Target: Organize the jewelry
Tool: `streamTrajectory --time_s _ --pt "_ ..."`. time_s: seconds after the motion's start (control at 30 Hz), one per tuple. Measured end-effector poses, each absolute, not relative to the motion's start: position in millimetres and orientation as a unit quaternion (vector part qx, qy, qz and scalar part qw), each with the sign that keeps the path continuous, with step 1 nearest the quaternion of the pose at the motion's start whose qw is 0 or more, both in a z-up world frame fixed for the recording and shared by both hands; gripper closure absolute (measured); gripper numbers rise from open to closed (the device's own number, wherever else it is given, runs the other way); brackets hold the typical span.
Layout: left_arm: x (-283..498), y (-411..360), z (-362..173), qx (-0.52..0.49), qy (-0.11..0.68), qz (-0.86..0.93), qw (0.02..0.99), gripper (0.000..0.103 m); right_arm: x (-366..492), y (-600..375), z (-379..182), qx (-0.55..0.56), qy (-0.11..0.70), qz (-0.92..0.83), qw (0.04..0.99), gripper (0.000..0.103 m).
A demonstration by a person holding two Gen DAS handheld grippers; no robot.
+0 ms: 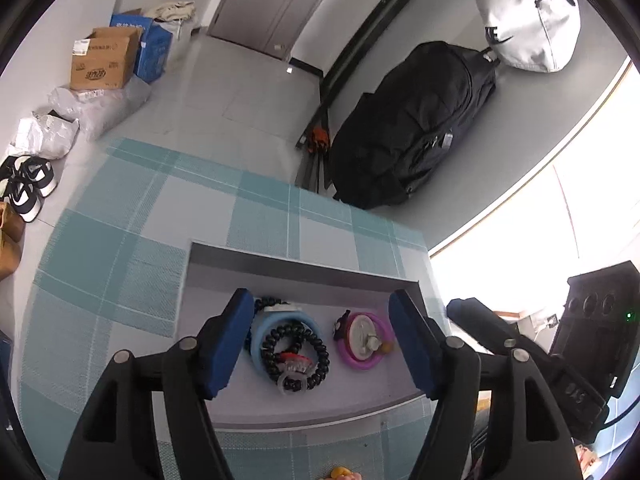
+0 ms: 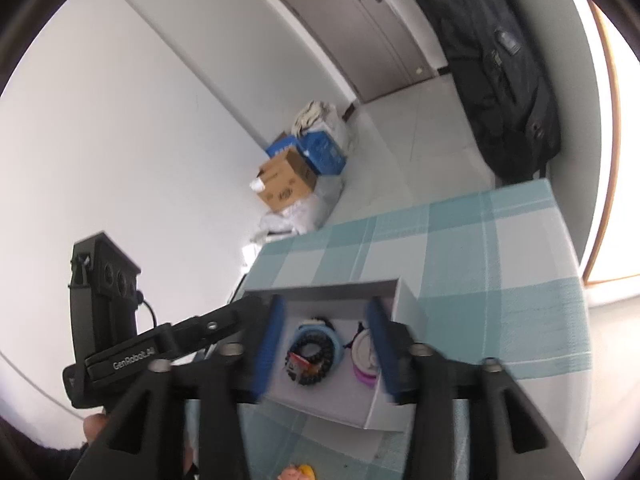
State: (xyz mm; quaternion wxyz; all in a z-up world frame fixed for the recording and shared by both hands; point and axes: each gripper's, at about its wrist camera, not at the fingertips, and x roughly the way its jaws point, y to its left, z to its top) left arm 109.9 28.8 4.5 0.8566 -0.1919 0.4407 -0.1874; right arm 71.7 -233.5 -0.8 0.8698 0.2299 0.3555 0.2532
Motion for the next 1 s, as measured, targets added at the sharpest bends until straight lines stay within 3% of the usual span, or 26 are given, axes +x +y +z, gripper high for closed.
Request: streamTrajectory --time_s 0.07,0.2,0.37,0.7,1.0 --pt "110 29 4 -0.189 0.443 -0.185 0.857 0.037 70 -238 1 0.233 0.348 0.248 0.873 0.036" --pt "106 28 2 -0.177 0.446 -0.171 0.86 0.037 67 -242 1 0.236 0.349 0.234 0.876 0.024" --pt "93 26 8 -0.156 0.435 -0.162 0.872 0.037 61 -240 4 0.227 0.339 0.226 0.885 0.003" --pt "61 30 19 -0.149 0.431 -0.143 0.879 0.037 40 -233 7 0.194 0.334 0.228 0.894 0.0" --pt "34 31 7 -0.134 0.443 -0.096 0.881 0.029 21 -225 0 0.166 0.36 0.236 0.887 0.0"
